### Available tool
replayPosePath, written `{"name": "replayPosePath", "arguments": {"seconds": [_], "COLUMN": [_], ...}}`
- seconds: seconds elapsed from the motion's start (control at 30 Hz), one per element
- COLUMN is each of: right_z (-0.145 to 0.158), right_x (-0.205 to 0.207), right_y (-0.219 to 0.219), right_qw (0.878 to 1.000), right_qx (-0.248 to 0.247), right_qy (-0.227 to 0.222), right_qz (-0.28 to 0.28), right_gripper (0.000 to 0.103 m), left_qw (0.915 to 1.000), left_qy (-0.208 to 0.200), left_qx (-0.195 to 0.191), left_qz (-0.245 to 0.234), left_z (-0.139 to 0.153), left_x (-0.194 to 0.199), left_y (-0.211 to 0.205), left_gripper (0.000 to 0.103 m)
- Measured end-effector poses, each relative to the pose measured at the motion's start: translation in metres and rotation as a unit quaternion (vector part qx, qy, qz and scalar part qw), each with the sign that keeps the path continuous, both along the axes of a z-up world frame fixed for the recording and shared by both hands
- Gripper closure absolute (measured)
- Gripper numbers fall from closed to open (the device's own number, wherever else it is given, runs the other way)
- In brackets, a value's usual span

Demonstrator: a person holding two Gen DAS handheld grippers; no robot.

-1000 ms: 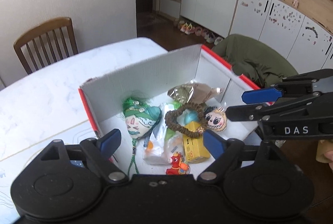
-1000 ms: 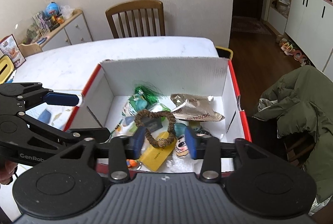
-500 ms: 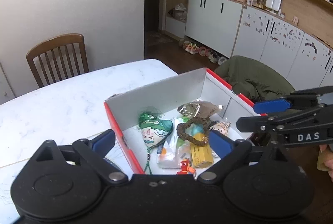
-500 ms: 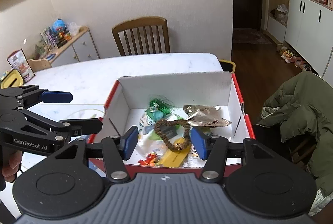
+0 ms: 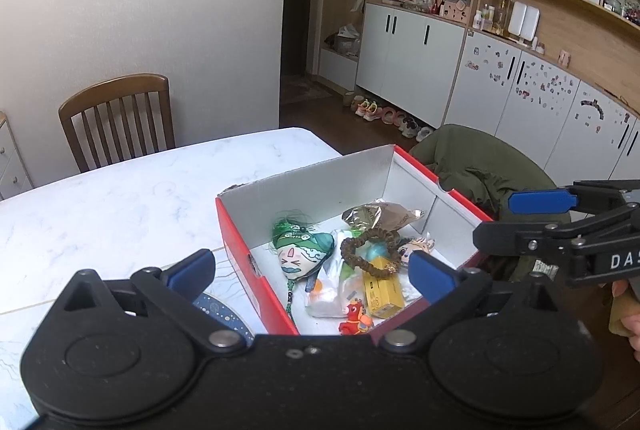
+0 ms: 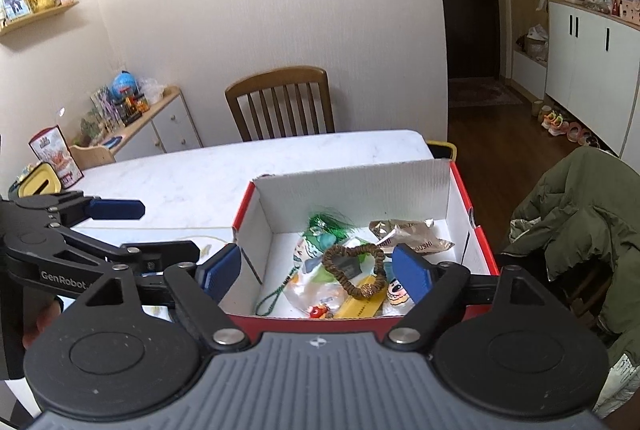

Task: Organize objects

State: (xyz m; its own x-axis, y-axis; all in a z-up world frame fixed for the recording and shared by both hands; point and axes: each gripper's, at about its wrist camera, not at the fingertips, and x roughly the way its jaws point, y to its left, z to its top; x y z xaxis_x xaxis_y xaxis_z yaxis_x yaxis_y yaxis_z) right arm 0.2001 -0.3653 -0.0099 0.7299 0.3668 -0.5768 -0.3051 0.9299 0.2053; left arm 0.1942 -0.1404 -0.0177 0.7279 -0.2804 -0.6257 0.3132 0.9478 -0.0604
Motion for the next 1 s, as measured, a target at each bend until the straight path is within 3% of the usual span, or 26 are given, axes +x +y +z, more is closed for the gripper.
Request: {"name": "replayPosePath", "arguments": {"seconds": [0.8, 1.0], "right_z": [0.012, 0.011], "right_x": [-0.047, -0.051], "right_y": [0.007, 0.008], "right_qw": [0.999, 0.999], "right_qx": [0.008, 0.012], "right_qy": [-0.034, -0.037], "right_qz": [-0.02, -0.013], "right_gripper": [0.005, 0.002], "left_qw": [0.9995, 0.9997], "left_qy": [-0.018, -0.02], "left_qx": [-0.025, -0.014], "left_qz": [-0.001, 0.003], "left_z": [0.007, 0.006], "left_x": [-0.037, -0.04], "left_y": [0.005, 0.001], "left_gripper": [0.0, 0.0]}}
